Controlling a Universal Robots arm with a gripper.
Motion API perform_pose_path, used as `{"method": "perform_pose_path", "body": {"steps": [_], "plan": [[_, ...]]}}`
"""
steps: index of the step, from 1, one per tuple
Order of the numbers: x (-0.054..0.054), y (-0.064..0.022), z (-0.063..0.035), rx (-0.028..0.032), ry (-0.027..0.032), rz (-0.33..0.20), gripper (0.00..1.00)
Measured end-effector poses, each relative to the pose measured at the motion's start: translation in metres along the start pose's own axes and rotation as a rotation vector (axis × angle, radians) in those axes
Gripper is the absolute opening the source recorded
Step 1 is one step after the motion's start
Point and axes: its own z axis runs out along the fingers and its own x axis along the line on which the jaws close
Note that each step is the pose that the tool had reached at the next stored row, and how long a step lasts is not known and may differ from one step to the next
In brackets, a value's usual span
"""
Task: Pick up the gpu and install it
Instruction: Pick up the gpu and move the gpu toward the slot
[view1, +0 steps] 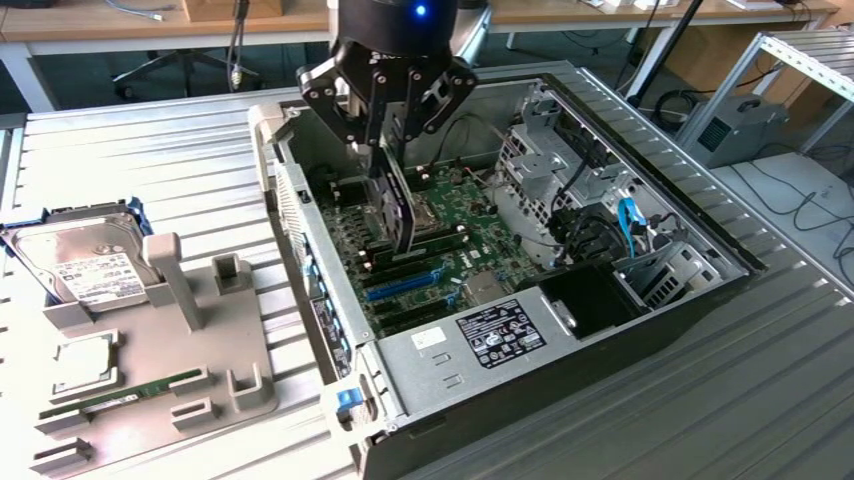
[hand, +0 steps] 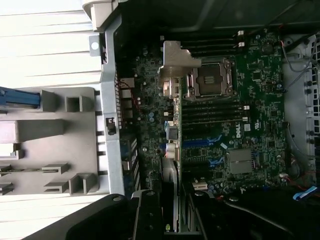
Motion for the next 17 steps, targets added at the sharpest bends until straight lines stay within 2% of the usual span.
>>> {"method": "perform_pose_path", "body": {"steps": [17], "plan": [[-0.012, 0.0009, 0.0019, 0.0000, 0.0004, 0.000, 0.26]]}}
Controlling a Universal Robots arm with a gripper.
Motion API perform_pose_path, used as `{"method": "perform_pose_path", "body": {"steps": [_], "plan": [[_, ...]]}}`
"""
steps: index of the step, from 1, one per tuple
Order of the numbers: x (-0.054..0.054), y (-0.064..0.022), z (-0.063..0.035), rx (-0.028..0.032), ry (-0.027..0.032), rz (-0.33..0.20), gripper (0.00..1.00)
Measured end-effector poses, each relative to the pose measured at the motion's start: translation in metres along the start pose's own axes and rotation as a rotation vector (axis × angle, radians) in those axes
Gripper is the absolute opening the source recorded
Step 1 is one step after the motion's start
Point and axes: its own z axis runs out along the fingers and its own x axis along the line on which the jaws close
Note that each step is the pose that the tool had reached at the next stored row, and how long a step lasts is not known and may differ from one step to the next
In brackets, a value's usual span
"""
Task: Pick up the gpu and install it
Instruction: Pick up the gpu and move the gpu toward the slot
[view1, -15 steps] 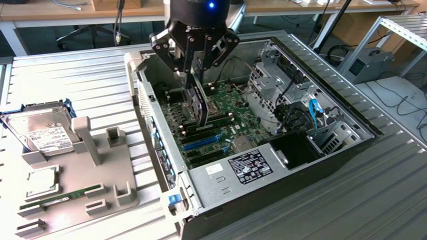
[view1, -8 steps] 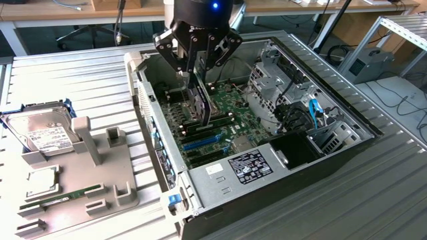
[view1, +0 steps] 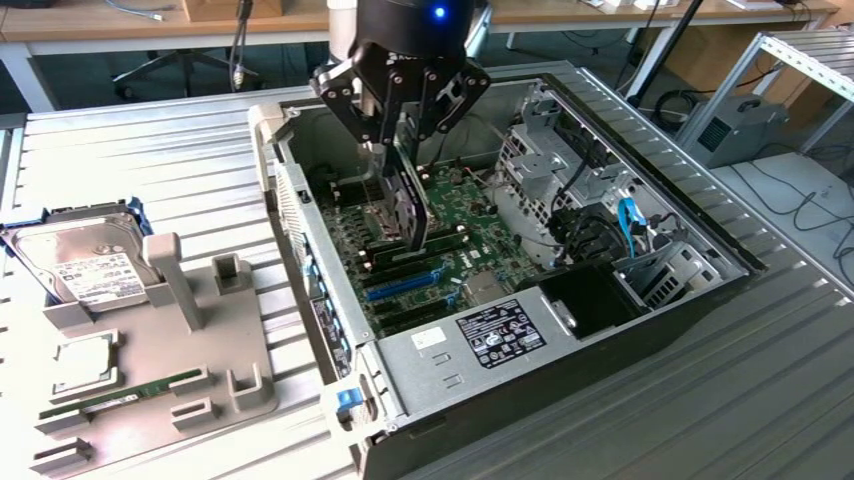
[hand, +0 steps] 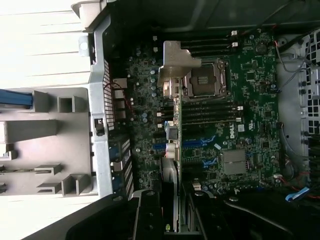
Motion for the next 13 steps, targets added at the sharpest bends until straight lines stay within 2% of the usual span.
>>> {"method": "perform_pose_path", "body": {"steps": [13], "plan": [[-0.0102, 0.0007, 0.0020, 0.0000, 0.0003, 0.000, 0.26]]}}
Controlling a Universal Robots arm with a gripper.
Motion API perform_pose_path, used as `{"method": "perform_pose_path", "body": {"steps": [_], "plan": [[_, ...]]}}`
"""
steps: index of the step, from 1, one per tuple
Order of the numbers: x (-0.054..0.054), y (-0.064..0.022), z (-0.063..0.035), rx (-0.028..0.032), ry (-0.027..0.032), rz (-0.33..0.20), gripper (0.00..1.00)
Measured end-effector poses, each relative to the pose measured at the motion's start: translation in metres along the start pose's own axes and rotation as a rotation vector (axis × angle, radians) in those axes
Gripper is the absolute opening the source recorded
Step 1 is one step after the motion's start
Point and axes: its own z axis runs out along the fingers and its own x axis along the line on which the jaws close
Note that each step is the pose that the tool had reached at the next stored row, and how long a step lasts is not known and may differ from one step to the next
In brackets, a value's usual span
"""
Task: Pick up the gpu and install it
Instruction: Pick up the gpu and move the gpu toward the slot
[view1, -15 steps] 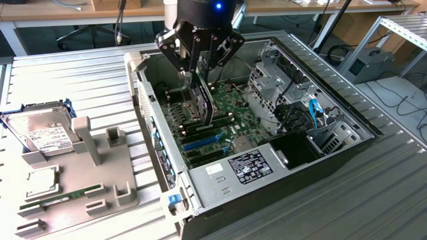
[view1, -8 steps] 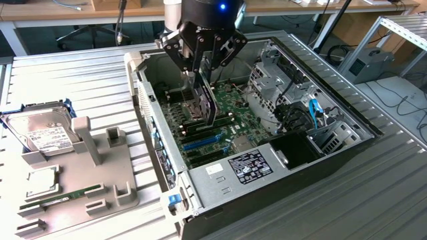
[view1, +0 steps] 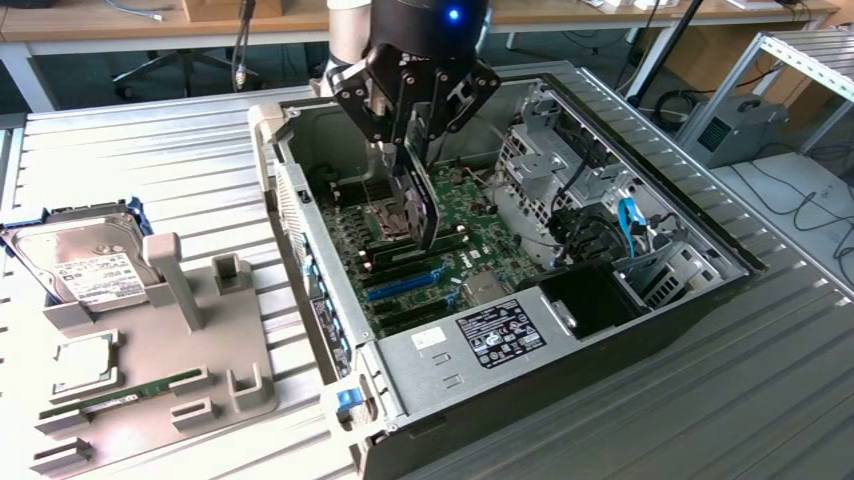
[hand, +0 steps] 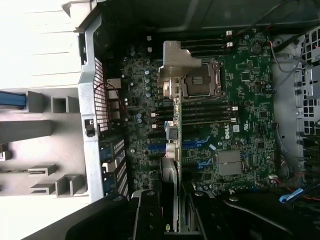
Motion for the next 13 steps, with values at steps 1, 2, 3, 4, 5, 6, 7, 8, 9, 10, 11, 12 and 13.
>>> {"method": "perform_pose_path", "body": {"steps": [1, 2, 3, 4, 5, 6, 7, 8, 9, 10, 11, 12, 13], "plan": [[-0.0007, 0.0000, 0.0001, 0.0000, 0.0000, 0.000, 0.26], [-0.0013, 0.0001, 0.0003, 0.0000, 0.0001, 0.000, 0.26], [-0.0020, 0.0001, 0.0004, 0.0001, 0.0001, 0.000, 0.26], [-0.0031, 0.0002, 0.0007, 0.0001, 0.0001, 0.000, 0.26], [-0.0040, 0.0003, 0.0009, 0.0001, 0.0001, 0.000, 0.26], [-0.0046, 0.0003, 0.0011, 0.0000, 0.0002, 0.000, 0.26], [-0.0052, 0.0003, 0.0013, 0.0000, 0.0002, 0.000, 0.26], [-0.0059, 0.0004, 0.0014, 0.0001, 0.0003, 0.000, 0.26], [-0.0068, 0.0005, 0.0016, 0.0001, 0.0003, 0.000, 0.26], [-0.0075, 0.0005, 0.0018, 0.0001, 0.0003, 0.000, 0.26], [-0.0083, 0.0006, 0.0020, 0.0000, 0.0003, 0.000, 0.26], [-0.0089, 0.0006, 0.0021, 0.0001, 0.0003, 0.000, 0.26], [-0.0096, 0.0007, 0.0023, 0.0001, 0.0003, 0.000, 0.26]]}}
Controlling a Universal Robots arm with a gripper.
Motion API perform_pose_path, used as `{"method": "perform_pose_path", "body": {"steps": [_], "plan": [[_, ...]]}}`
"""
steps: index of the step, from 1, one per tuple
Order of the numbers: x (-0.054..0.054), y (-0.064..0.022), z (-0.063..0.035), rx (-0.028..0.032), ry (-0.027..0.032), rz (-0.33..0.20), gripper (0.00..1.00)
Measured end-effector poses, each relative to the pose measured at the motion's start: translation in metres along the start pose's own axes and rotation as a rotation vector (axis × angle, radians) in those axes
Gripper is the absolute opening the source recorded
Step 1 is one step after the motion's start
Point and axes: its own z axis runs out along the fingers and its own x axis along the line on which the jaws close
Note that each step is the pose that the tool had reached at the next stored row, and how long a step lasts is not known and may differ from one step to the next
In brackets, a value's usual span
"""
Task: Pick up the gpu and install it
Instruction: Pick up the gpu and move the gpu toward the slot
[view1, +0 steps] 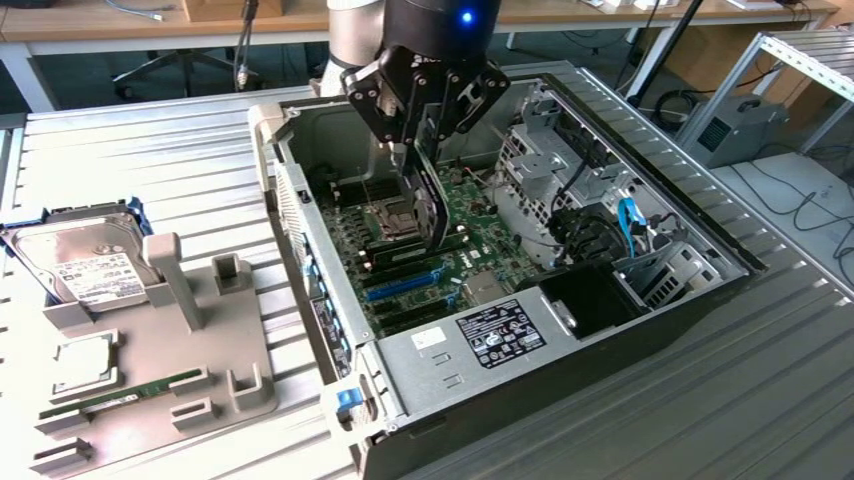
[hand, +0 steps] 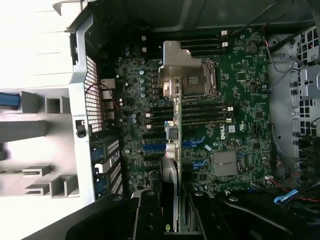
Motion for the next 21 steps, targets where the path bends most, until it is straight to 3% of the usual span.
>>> {"method": "perform_pose_path", "body": {"steps": [21], "plan": [[-0.016, 0.0011, 0.0042, 0.0000, 0.0003, 0.000, 0.26]]}}
